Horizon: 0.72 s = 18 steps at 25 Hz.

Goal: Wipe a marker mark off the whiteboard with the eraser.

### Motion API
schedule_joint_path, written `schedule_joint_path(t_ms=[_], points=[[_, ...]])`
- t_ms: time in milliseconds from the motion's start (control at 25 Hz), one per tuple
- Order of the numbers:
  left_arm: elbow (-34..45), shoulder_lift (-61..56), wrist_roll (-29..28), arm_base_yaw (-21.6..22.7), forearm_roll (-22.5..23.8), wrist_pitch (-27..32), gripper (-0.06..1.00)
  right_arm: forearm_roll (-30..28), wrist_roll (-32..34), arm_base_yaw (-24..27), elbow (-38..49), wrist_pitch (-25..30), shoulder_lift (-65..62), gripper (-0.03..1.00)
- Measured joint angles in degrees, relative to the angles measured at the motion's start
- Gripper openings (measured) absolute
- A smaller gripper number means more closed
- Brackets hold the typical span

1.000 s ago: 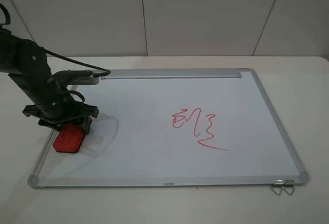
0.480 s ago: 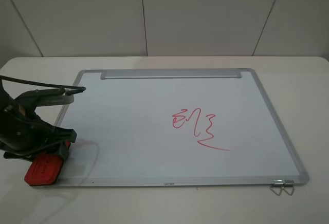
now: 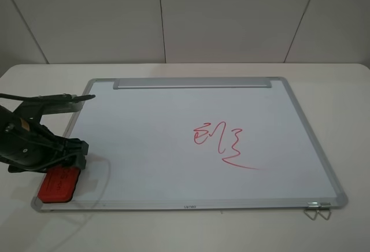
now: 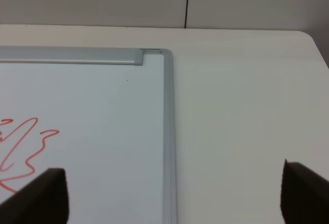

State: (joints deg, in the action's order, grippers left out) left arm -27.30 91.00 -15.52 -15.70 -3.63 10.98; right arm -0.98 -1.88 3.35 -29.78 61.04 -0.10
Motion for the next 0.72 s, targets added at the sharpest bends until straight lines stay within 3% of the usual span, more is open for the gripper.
schedule_joint_path(t_ms=[280, 480, 720], points=[[0.1, -2.4, 0.0, 0.0, 0.7, 1.6, 0.74, 0.0, 0.0, 0.0, 0.0, 0.0, 0.0, 0.71], [0.1, -13.8, 0.1, 0.0, 0.9, 5.2, 0.74, 0.0, 0.0, 0.0, 0.0, 0.0, 0.0, 0.71], [-2.7, -31.2, 4.2, 0.0, 1.0, 15.9, 0.74, 0.0, 0.0, 0.0, 0.0, 0.0, 0.0, 0.71]])
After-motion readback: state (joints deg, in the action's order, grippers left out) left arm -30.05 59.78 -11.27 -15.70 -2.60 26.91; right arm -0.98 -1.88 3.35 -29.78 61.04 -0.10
